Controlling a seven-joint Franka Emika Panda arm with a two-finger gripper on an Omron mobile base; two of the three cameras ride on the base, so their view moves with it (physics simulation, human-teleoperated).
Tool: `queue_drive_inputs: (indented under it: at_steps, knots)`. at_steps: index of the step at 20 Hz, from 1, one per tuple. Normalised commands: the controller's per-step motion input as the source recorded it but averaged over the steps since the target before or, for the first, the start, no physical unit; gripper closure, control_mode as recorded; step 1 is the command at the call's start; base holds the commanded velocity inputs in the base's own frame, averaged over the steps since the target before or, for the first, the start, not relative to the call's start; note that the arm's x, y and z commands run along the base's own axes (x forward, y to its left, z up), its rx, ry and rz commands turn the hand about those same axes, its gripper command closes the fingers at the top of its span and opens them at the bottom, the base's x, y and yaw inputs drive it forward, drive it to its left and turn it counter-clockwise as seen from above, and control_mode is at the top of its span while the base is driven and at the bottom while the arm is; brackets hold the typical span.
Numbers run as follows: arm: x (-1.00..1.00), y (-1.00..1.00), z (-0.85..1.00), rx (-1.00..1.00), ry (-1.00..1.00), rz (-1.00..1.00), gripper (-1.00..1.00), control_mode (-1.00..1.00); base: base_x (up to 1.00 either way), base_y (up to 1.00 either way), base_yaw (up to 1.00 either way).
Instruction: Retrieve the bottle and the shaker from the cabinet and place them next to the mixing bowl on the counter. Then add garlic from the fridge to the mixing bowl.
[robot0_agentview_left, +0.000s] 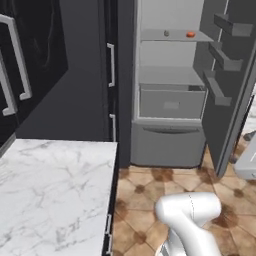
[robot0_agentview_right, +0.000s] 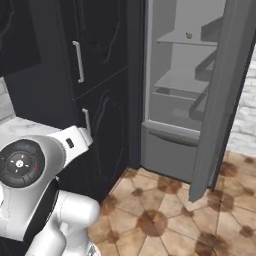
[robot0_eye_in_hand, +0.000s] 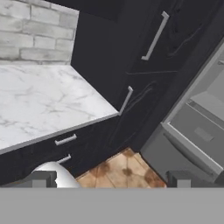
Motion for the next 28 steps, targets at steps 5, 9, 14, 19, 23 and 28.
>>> queue_drive_inputs:
  at_steps: [5,9,14,19,23,28]
  knots:
    - [0.0,0.0,0.0,0.0,0.0,0.0,-1.0,1.0,0.59,0.0,-0.11]
    - [0.0,0.0,0.0,0.0,0.0,0.0,-1.0,1.0,0.76,0.0,-0.11]
    - [0.0,0.0,0.0,0.0,0.0,0.0,-1.0,1.0,0.8,0.18,-0.11]
    - [0.0,0.0,0.0,0.0,0.0,0.0,-1.0,1.0,0.69,0.36,-0.09]
    - [0.0,0.0,0.0,0.0,0.0,0.0,-1.0,1.0,0.43,0.37,-0.09]
    - [0.0,0.0,0.0,0.0,0.0,0.0,-1.0,1.0,0.32,0.19,-0.08]
